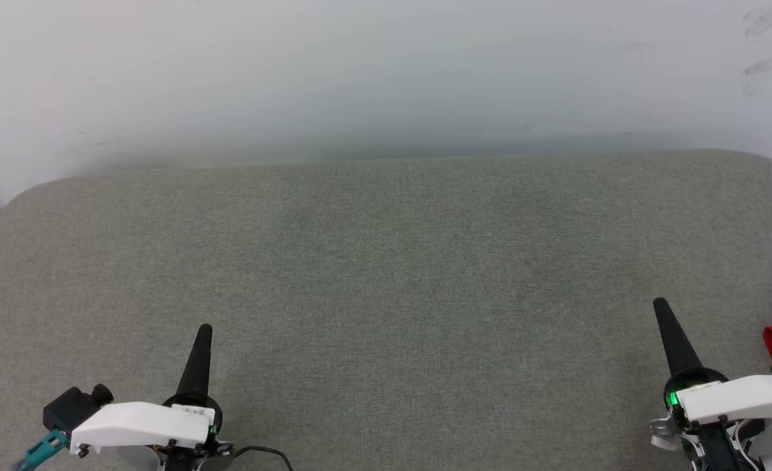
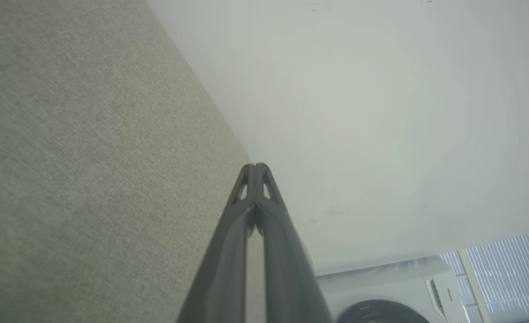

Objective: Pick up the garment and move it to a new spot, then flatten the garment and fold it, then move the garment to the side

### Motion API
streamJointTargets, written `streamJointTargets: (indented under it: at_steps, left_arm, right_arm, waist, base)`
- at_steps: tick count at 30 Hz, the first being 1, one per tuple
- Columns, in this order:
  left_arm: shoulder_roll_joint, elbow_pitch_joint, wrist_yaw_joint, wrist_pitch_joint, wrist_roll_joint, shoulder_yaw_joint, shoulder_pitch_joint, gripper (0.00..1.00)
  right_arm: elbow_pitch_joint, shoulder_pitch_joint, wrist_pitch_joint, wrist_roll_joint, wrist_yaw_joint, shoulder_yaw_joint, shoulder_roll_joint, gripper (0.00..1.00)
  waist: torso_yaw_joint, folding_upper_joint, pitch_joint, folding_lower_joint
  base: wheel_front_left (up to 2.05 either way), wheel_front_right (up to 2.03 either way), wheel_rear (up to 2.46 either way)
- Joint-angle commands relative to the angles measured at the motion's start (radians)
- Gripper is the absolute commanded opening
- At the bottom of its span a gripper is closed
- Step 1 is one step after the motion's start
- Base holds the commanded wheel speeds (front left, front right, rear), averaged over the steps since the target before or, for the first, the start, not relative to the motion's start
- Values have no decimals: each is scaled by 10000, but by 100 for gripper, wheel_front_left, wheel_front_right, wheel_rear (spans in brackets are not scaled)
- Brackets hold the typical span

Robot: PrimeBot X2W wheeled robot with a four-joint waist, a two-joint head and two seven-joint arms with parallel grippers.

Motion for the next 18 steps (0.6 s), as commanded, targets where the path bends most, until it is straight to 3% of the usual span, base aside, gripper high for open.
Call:
streamJointTargets:
  at_steps: [1,18]
  left_arm:
    - [61,-33,-44,68,-212,64,-197,0]
    - [44,191,-64,484,-1789,216,-384,0]
  right_arm:
    - [-34,-225,46,227,-1,-32,21,0]
    - [176,-299,288,1786,-2,-137,68,0]
  waist:
    - [1,0,-1,0]
    - [12,0,-26,0]
  base:
    - [0,0,0]
    - [0,0,0]
